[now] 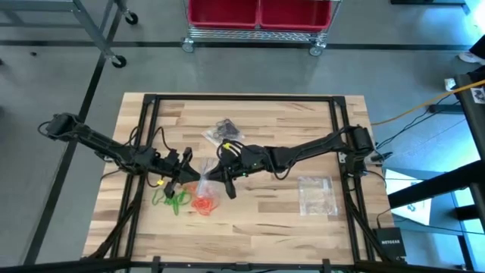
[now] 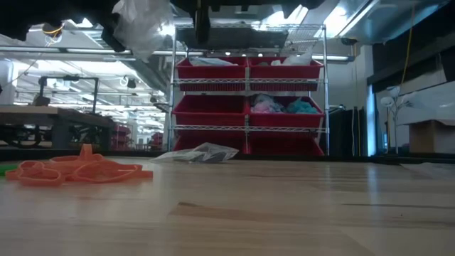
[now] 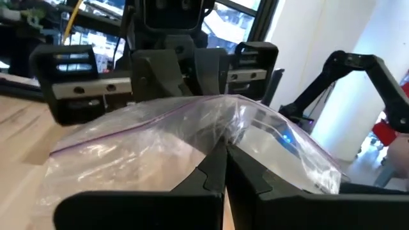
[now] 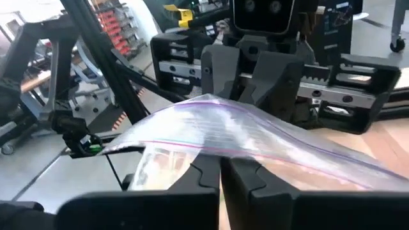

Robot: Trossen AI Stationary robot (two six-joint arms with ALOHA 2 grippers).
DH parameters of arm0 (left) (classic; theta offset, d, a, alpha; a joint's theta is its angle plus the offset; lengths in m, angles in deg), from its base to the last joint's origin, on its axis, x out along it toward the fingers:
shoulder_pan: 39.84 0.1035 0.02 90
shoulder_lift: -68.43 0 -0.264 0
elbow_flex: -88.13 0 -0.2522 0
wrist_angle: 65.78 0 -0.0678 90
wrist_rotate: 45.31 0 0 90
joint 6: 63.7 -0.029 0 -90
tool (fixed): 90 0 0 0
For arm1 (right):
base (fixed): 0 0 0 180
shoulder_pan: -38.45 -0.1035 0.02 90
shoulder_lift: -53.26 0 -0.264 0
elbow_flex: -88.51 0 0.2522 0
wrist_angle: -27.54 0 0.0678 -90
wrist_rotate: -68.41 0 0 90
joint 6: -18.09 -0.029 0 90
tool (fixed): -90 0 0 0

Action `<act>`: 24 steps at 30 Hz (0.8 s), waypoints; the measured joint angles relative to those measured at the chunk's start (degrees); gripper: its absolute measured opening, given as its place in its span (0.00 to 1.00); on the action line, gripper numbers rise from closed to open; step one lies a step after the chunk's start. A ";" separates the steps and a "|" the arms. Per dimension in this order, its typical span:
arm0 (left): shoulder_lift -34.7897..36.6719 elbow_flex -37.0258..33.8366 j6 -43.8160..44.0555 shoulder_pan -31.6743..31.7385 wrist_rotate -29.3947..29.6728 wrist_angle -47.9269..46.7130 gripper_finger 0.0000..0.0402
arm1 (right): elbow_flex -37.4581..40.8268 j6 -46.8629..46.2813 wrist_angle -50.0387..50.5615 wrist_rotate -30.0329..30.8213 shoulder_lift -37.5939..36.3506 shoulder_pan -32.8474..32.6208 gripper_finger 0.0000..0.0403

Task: Sort rubber bands
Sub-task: Open the transparent zip bag

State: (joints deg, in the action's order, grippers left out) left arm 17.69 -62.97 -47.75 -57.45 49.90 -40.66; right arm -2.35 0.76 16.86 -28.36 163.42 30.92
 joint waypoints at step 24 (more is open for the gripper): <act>4.86 0.07 8.85 -3.50 10.93 -11.53 0.00 | 0.00 4.07 15.91 -0.08 -5.89 -0.39 0.00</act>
State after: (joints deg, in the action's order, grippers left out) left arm 22.56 -62.91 -38.89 -60.96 60.83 -52.19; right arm -2.35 4.83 32.77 -28.45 157.53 30.52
